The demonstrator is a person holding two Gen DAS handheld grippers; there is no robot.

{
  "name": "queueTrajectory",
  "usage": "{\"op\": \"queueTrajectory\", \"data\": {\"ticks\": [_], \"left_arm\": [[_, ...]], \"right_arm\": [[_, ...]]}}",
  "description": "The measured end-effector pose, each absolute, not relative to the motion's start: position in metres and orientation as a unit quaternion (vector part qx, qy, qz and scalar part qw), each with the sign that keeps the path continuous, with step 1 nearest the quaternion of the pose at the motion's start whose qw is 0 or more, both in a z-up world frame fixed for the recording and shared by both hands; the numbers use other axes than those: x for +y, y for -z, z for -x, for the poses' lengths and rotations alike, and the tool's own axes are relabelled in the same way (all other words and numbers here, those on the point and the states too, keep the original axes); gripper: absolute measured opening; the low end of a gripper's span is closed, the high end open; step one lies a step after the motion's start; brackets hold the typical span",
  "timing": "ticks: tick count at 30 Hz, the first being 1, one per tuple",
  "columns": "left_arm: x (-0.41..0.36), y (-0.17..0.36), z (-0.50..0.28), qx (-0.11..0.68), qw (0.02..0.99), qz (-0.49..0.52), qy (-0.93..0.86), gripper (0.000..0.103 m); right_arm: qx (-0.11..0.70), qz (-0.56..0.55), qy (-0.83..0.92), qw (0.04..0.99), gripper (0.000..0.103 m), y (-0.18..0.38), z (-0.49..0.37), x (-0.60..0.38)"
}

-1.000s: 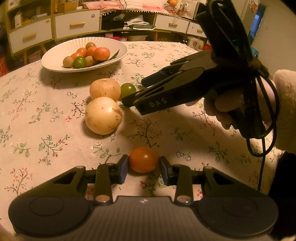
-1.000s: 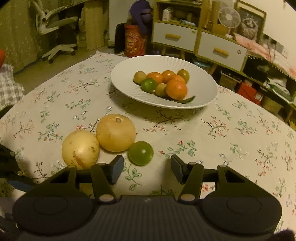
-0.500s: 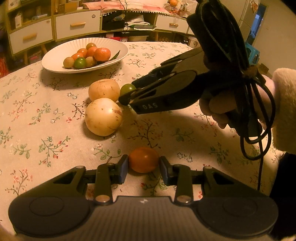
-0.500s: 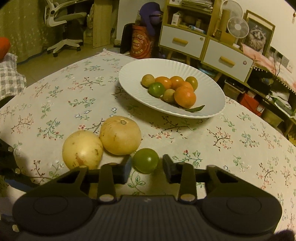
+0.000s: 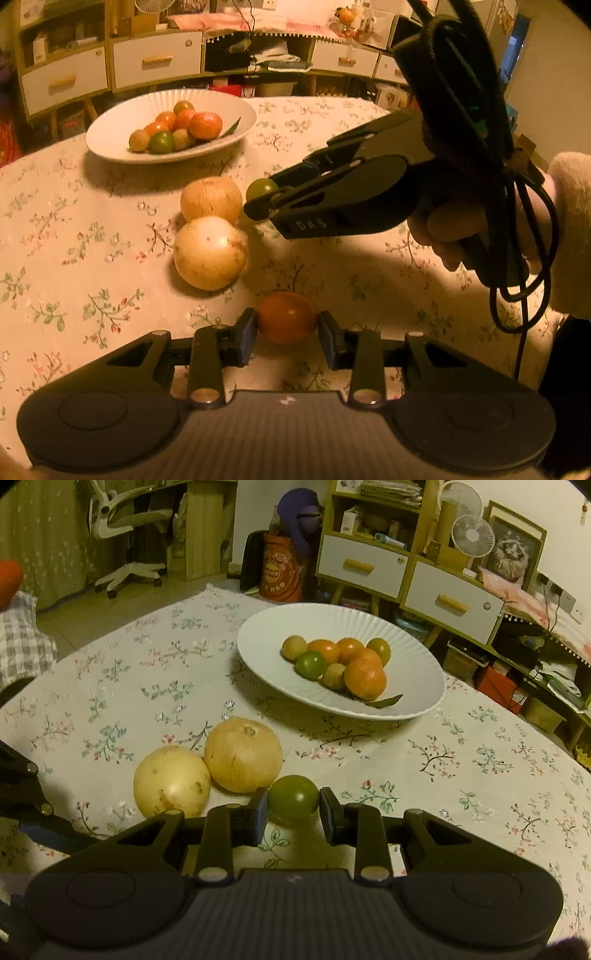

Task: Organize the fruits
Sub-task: 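Carry the tomato and lime onto the white plate and open both tools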

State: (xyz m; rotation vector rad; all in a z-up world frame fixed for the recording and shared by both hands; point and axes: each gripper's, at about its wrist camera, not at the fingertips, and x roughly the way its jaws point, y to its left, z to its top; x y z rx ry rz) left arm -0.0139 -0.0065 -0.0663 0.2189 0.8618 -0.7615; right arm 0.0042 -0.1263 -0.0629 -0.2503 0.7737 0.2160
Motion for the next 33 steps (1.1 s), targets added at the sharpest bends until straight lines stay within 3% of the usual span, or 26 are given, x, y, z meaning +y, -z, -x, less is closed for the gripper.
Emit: {"op": "queueTrajectory", "data": {"ticks": [20,33], "left_arm": [[-0.004,0.01,-0.036,0.34,0.88,-0.054,0.327,0.041],[-0.031,0.012,-0.093,0.327,0.886,-0.077,0.319,0.041]], "right_arm": [[0.336,0.036,-0.094,0.936,0.027,0.022,-0.012,-0.147],[0.324,0.014,-0.072,0.943,0.027,0.011,-0.049,-0.172]]}}
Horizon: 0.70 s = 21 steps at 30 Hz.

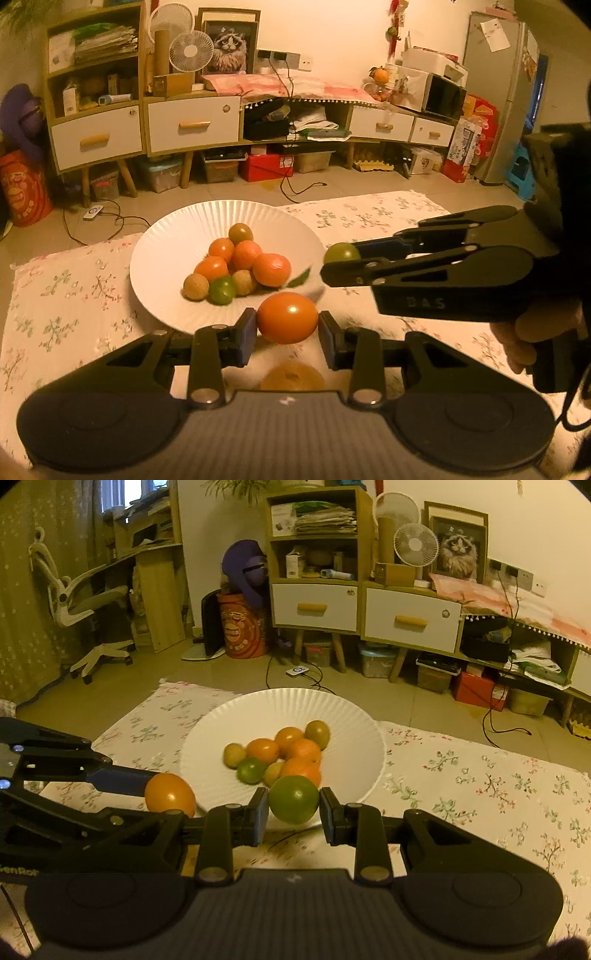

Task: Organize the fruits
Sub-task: 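Carry the tomato and lime onto the white plate and open both tools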

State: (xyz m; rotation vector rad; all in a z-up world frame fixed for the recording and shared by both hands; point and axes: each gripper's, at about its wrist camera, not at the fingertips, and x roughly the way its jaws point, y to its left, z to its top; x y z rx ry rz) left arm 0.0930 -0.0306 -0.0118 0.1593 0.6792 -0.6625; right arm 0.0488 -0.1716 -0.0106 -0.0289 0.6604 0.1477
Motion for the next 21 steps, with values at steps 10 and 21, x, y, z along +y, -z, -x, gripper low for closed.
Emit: {"op": "queueTrajectory", "data": {"ticks": [10,21], "left_arm": [[-0.045,0.028,-0.136,0.351,0.879,-0.072,0.314,0.041],[-0.05,0.041,-0.151,0.37,0.873,-0.07,0.309,0.041]], "right_arm": [[0.331,-0.011,-0.063,0.942,0.027,0.018,-0.085,-0.189],[0.344,-0.021,-0.057,0.937,0.027,0.03,-0.104,-0.198]]}}
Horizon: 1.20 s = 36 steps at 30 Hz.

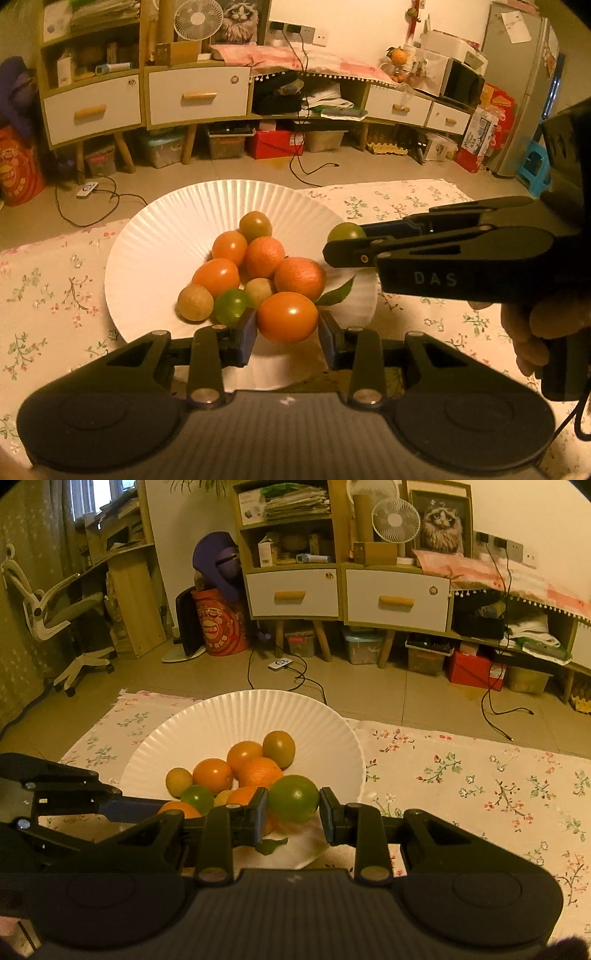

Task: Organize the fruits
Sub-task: 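Carry the tomato and lime onto the white plate and open both tools, then move both open tools back from the plate to the two large fruits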

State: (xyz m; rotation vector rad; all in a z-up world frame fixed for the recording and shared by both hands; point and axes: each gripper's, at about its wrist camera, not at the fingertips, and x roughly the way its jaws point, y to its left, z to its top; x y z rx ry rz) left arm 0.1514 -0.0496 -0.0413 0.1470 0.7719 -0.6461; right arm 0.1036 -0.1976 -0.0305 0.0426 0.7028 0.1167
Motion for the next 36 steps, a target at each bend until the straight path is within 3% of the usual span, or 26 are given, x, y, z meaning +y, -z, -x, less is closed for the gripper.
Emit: {"op": "queueTrajectory", "data": {"ticks": [26,32,36], "left_arm": [[-0.048,0.045,-0.16,0.381,0.873,-0.061,0.3,0.043],[-0.048,0.042,-0.156,0.379,0.872,-0.064,0.303,0.048],[-0.046,0.038,-0.151,0.376,0.873,-0.065,0.303,0.059]], "right_arm": [[0.358,-0.01,-0.046,0.933,0.028,0.037,-0.11,-0.197],[0.349,-0.018,-0.042,0.936,0.03,0.028,-0.104,-0.2],[0.346,-0.018,-0.041,0.937,0.036,0.022,-0.099,-0.201]]}}
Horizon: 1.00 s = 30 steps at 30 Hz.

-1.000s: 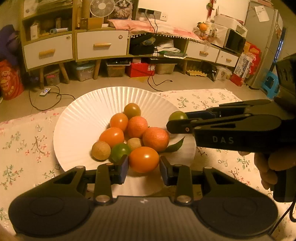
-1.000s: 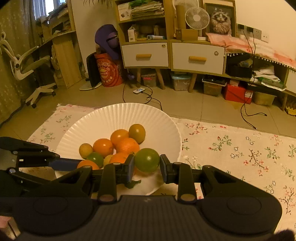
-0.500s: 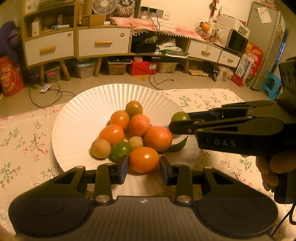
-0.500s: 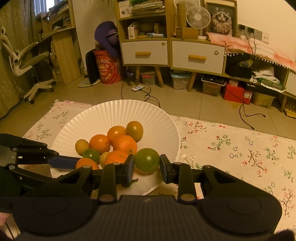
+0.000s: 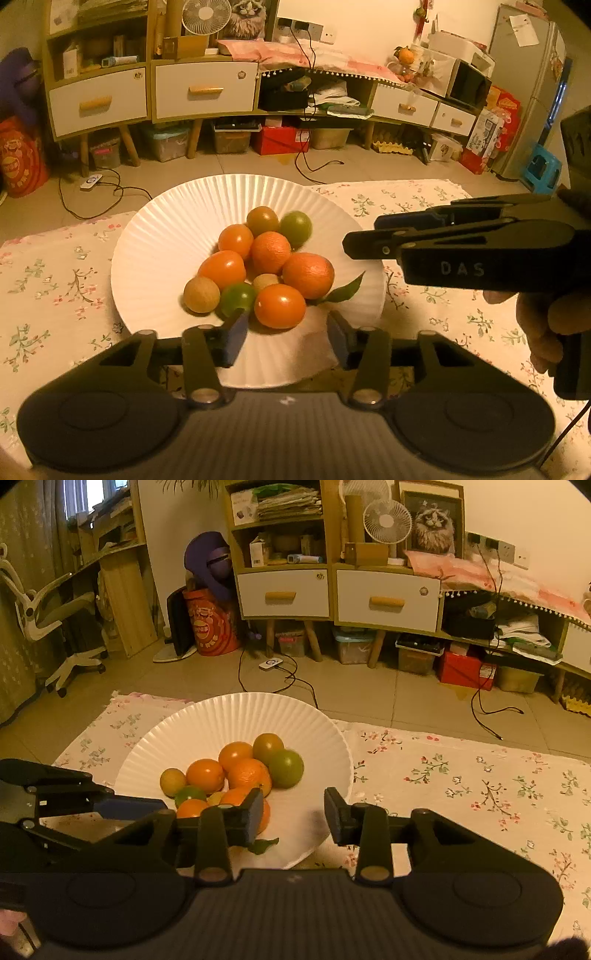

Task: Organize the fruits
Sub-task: 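Move both open tools back from the plate to the two large fruits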

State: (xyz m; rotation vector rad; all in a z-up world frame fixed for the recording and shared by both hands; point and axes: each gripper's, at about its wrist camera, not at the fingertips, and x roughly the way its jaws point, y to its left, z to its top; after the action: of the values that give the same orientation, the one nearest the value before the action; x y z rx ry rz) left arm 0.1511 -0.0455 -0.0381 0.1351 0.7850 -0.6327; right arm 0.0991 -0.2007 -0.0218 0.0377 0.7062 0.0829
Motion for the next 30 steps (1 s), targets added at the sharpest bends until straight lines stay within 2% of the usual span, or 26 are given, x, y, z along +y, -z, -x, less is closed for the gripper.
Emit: {"op": "queueTrajectory", "data": {"ticks": [1,5,11,16,18,30], "left_arm": [[-0.045,0.037,-0.15,0.376,0.874,-0.066,0.302,0.064],[-0.043,0.032,-0.145,0.376,0.874,-0.07,0.3,0.07],[-0.036,0.026,-0.132,0.372,0.876,-0.073,0.297,0.087],[-0.028,0.023,-0.119,0.373,0.878,-0.076,0.291,0.102],[-0.023,0.023,-0.114,0.374,0.879,-0.073,0.286,0.103],[0.002,0.016,-0.079,0.373,0.884,-0.074,0.271,0.103]], "right_arm": [[0.346,-0.018,-0.039,0.937,0.039,0.021,-0.098,-0.2],[0.346,-0.017,-0.029,0.938,0.047,0.016,-0.093,-0.2],[0.338,-0.021,-0.025,0.94,0.063,0.006,-0.078,-0.199],[0.342,-0.029,-0.027,0.939,0.086,0.002,-0.065,-0.194],[0.343,-0.03,-0.028,0.938,0.09,0.001,-0.059,-0.191],[0.349,-0.028,-0.035,0.936,0.099,-0.007,-0.028,-0.175]]}}
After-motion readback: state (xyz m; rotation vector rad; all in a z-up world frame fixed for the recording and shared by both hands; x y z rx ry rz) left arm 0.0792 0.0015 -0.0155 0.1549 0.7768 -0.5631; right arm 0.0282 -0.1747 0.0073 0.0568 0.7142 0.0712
